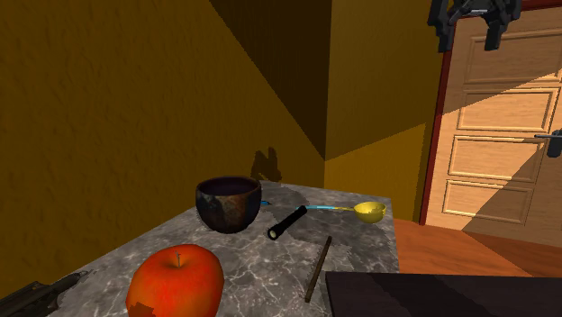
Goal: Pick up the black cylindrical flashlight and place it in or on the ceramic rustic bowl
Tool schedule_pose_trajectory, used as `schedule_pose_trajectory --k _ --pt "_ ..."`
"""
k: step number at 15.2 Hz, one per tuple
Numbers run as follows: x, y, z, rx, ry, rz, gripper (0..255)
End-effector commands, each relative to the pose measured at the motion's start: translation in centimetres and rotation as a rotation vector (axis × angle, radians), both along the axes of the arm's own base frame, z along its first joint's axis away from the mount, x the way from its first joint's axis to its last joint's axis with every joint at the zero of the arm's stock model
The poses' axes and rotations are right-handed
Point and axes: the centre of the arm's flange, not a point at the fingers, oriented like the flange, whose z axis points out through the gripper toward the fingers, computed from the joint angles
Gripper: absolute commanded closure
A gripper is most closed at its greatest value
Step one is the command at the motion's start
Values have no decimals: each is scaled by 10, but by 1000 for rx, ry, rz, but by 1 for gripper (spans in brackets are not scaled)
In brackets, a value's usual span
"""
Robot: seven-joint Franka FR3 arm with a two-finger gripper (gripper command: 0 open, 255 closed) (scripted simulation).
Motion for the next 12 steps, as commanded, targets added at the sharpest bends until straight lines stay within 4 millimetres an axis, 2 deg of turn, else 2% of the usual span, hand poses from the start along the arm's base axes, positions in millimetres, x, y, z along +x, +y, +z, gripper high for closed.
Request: schedule_pose_trajectory --k 1,12 --pt "0 0 0 0 0 0 0" --pt "11 94 -108 24 11 -200 0"
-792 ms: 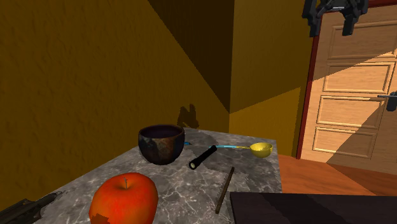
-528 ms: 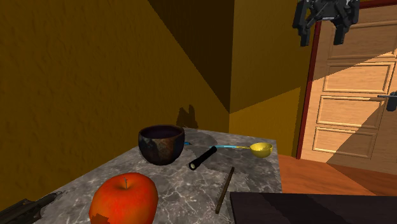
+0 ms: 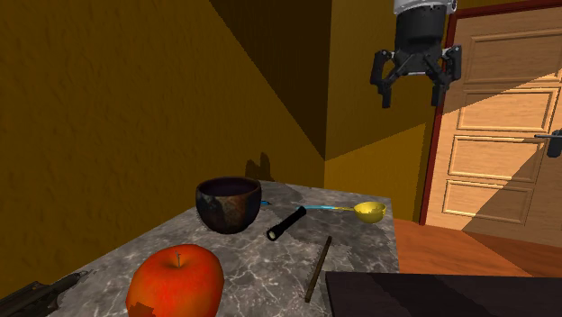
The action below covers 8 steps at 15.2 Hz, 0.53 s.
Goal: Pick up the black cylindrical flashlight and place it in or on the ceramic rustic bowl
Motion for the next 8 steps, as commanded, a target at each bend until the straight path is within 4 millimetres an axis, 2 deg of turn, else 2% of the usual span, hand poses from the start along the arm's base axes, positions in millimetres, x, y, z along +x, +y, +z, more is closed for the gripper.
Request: schedule_pose_trajectory --k 1,8 --pt "5 17 -19 5 1 -40 0" --pt "22 76 -87 20 8 -167 0"
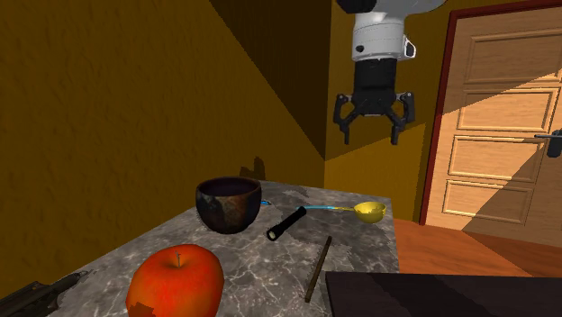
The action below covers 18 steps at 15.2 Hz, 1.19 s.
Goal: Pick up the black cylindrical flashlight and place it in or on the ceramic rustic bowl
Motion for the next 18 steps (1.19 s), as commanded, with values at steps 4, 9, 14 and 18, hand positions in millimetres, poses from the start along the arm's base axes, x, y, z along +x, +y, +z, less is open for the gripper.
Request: schedule_pose_trajectory --k 4,9,14,18 --pt "16 45 -50 13 4 -93 0" --pt "36 85 -97 24 9 -184 0" --pt "58 124 -145 34 14 -275 0" --pt "79 154 -182 43 18 -347 0"
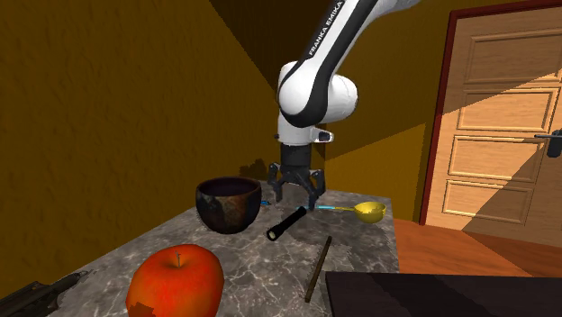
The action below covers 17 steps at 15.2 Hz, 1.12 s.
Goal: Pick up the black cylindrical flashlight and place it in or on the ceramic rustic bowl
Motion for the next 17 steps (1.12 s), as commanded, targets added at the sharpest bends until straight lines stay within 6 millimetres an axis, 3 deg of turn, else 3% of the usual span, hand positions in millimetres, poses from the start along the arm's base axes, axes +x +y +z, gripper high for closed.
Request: schedule_pose_trajectory --k 1,10,17 --pt "10 13 -20 3 1 -39 0" --pt "14 18 -66 5 2 -52 0" --pt "14 18 -66 5 2 -52 0"
